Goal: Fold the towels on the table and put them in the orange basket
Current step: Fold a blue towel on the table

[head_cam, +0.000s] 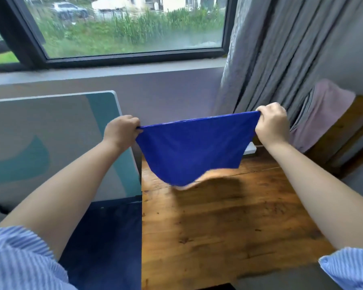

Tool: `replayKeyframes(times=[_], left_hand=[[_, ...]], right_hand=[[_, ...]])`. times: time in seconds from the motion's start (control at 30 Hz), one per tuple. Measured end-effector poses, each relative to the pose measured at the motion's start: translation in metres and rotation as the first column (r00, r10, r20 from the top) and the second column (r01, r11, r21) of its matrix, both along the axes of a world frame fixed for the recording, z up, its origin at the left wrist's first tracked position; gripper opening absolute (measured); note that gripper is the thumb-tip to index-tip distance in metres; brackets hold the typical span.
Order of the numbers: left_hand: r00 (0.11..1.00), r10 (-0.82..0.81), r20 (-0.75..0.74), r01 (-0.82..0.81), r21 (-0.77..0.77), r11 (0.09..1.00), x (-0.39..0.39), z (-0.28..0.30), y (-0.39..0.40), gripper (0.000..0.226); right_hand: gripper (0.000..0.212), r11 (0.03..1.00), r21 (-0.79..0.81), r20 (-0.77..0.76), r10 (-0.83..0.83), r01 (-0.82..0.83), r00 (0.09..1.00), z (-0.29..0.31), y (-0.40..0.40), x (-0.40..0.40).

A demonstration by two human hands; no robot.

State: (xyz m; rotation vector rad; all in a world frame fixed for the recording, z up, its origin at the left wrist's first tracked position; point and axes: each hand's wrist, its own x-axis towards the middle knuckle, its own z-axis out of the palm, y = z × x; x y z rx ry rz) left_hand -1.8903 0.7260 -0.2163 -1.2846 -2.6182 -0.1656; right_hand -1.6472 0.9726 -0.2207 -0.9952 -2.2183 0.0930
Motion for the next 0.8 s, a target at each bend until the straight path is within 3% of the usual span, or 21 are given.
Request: replayKeyframes(times=[0.1, 0.33, 0.47, 0.63, 0.8], left_hand=[[0.995, -0.042, -0.095, 0.037, -0.048, 0.998, 0.001, 0.003, -0.006, 0.028], [0.996, 0.049, -0.074, -0.062, -0.179, 0.982, -0.009, -0.01, 0.007, 0.023], [0.986, 0.148, -0.074, -0.156, -0.121, 0.98, -0.019, -0.007, 0.017, 0.014], [0.971, 0.22, -0.089, -0.22, 0.017, 0.975, -0.033, 0.002, 0.013, 0.022], [0.982, 0.17, -0.085, -0.169, 0.021, 0.985, -0.03, -0.023, -0.005, 0.02]], right_hand=[[0.028, 0.999, -0.041, 0.047, 0.018, -0.016, 0.999, 0.0, 0.001, -0.001], [0.03, 0.982, -0.189, 0.206, 0.061, -0.022, 0.977, -0.021, 0.014, -0.021], [0.031, 0.971, -0.235, 0.105, 0.08, -0.053, 0.991, -0.018, 0.019, -0.044], [0.026, 0.976, -0.154, -0.099, 0.138, -0.152, 0.986, -0.01, 0.02, -0.061], [0.02, 0.965, -0.096, -0.06, 0.239, -0.244, 0.969, -0.037, 0.014, -0.043]])
